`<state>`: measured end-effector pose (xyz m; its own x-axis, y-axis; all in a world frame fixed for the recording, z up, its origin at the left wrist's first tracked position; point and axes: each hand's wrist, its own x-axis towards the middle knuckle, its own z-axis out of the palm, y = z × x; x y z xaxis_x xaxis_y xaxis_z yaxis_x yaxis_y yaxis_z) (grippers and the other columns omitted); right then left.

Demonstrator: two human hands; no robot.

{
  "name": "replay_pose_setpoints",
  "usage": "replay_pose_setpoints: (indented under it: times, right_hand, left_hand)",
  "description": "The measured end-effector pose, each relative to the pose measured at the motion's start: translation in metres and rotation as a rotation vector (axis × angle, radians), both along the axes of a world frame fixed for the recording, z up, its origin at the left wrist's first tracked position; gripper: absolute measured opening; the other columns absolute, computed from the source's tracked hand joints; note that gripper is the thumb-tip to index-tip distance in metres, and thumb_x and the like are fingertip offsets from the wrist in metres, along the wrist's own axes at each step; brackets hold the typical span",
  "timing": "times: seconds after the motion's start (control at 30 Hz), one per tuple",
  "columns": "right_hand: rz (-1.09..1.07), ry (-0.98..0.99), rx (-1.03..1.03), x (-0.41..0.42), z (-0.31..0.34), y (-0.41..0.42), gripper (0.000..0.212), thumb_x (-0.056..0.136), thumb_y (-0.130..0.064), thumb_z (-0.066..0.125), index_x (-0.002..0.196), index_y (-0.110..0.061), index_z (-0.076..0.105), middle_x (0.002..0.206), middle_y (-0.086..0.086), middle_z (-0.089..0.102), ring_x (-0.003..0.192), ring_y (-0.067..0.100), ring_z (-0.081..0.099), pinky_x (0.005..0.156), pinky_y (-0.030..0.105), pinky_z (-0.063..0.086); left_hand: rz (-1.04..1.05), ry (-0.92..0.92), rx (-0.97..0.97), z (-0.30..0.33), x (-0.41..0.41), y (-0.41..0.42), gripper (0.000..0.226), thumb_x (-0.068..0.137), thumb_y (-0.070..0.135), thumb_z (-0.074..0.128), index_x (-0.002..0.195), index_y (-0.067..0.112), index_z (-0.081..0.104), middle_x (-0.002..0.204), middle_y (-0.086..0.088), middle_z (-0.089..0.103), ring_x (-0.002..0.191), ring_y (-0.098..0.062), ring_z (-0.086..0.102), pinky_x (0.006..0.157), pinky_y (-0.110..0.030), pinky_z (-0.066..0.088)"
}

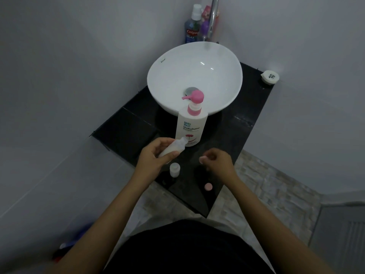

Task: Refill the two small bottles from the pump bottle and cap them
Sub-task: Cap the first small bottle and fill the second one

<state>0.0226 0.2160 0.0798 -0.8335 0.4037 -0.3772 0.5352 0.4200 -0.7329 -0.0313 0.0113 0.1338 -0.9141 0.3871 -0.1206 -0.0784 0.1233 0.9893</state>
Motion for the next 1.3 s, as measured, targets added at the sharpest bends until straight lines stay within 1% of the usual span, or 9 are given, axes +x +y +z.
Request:
replay_pose_setpoints:
  times: [0.13, 0.27, 0.57, 0.8, 0.93, 1.03, 1.13, 1.2, 1.3]
  right_hand:
    - [-0.068, 0.273, -0.393, 0.003, 0.053, -0.003, 0.018, 0.08, -0.019, 0.07, 0.097, -0.017, 0.068, 0.084, -0.002, 0.074, 0.068, 0.009, 0.068, 0.056, 0.019, 0.054]
    - [-0.002, 0.409, -0.489, 0.009, 0.085, -0.004, 0.023, 0.081, -0.009, 0.068, 0.103, -0.013, 0.069, 0.09, 0.0, 0.075, 0.075, 0.014, 0.069, 0.06, 0.017, 0.054]
    - [0.224, 0.407, -0.264, 0.014, 0.101, -0.003, 0.026, 0.078, -0.003, 0.07, 0.102, -0.014, 0.069, 0.101, 0.006, 0.069, 0.09, 0.014, 0.067, 0.082, 0.02, 0.054]
    - [0.16, 0.328, -0.137, 0.017, 0.096, -0.007, 0.012, 0.083, -0.037, 0.063, 0.083, -0.026, 0.068, 0.065, -0.013, 0.069, 0.049, 0.003, 0.06, 0.046, 0.007, 0.043]
    - [0.13, 0.319, -0.139, 0.02, 0.098, -0.007, 0.028, 0.079, -0.057, 0.051, 0.082, -0.032, 0.064, 0.065, -0.01, 0.067, 0.048, 0.004, 0.059, 0.046, 0.007, 0.043]
    - [0.242, 0.342, -0.195, 0.024, 0.102, 0.001, 0.023, 0.082, -0.04, 0.063, 0.104, -0.033, 0.06, 0.084, -0.007, 0.067, 0.064, 0.007, 0.066, 0.052, 0.009, 0.046]
    - [0.248, 0.361, -0.238, 0.026, 0.103, 0.002, 0.018, 0.082, -0.026, 0.067, 0.1, -0.024, 0.063, 0.08, -0.001, 0.07, 0.06, 0.012, 0.067, 0.049, 0.01, 0.045]
    - [0.179, 0.328, -0.193, 0.025, 0.103, -0.003, 0.014, 0.083, -0.036, 0.064, 0.087, -0.022, 0.066, 0.066, -0.004, 0.069, 0.05, 0.009, 0.063, 0.044, 0.011, 0.043]
    - [0.144, 0.312, -0.108, 0.024, 0.103, -0.007, 0.03, 0.078, -0.056, 0.055, 0.082, -0.027, 0.064, 0.062, -0.005, 0.067, 0.046, 0.006, 0.059, 0.046, 0.011, 0.045]
  left_hand:
    - [-0.025, 0.004, 0.005, 0.003, -0.001, -0.001, 0.029, 0.082, 0.006, 0.067, 0.111, 0.01, 0.065, 0.103, 0.01, 0.067, 0.089, 0.009, 0.064, 0.072, -0.007, 0.049]
    - [-0.065, 0.014, 0.016, 0.006, 0.0, 0.001, 0.027, 0.083, 0.007, 0.066, 0.11, 0.011, 0.066, 0.102, 0.012, 0.066, 0.089, 0.013, 0.062, 0.07, -0.005, 0.048]
    - [-0.168, 0.014, -0.005, 0.011, 0.001, 0.01, 0.026, 0.082, 0.011, 0.068, 0.108, 0.015, 0.068, 0.104, 0.009, 0.068, 0.095, 0.005, 0.063, 0.076, -0.009, 0.049]
    - [-0.189, 0.035, 0.011, 0.017, 0.004, 0.015, 0.025, 0.081, 0.01, 0.069, 0.106, 0.016, 0.069, 0.101, 0.011, 0.069, 0.095, 0.004, 0.064, 0.077, -0.01, 0.049]
    - [-0.195, 0.037, 0.017, 0.019, 0.005, 0.015, 0.026, 0.081, 0.012, 0.068, 0.106, 0.018, 0.069, 0.104, 0.009, 0.069, 0.098, 0.001, 0.064, 0.079, -0.012, 0.05]
    - [-0.195, 0.041, 0.021, 0.02, 0.006, 0.015, 0.025, 0.081, 0.011, 0.069, 0.105, 0.019, 0.069, 0.102, 0.011, 0.069, 0.097, 0.002, 0.064, 0.078, -0.011, 0.05]
    - [-0.187, 0.045, 0.027, 0.022, 0.006, 0.015, 0.024, 0.08, 0.011, 0.07, 0.104, 0.018, 0.07, 0.1, 0.01, 0.07, 0.095, 0.002, 0.064, 0.077, -0.01, 0.05]
    - [-0.191, 0.048, 0.028, 0.022, 0.005, 0.015, 0.024, 0.08, 0.011, 0.07, 0.104, 0.016, 0.07, 0.101, 0.009, 0.07, 0.096, 0.001, 0.064, 0.077, -0.011, 0.05]
    - [-0.203, 0.056, 0.026, 0.023, 0.005, 0.015, 0.024, 0.08, 0.011, 0.07, 0.103, 0.017, 0.07, 0.1, 0.01, 0.07, 0.095, 0.002, 0.064, 0.076, -0.011, 0.05]
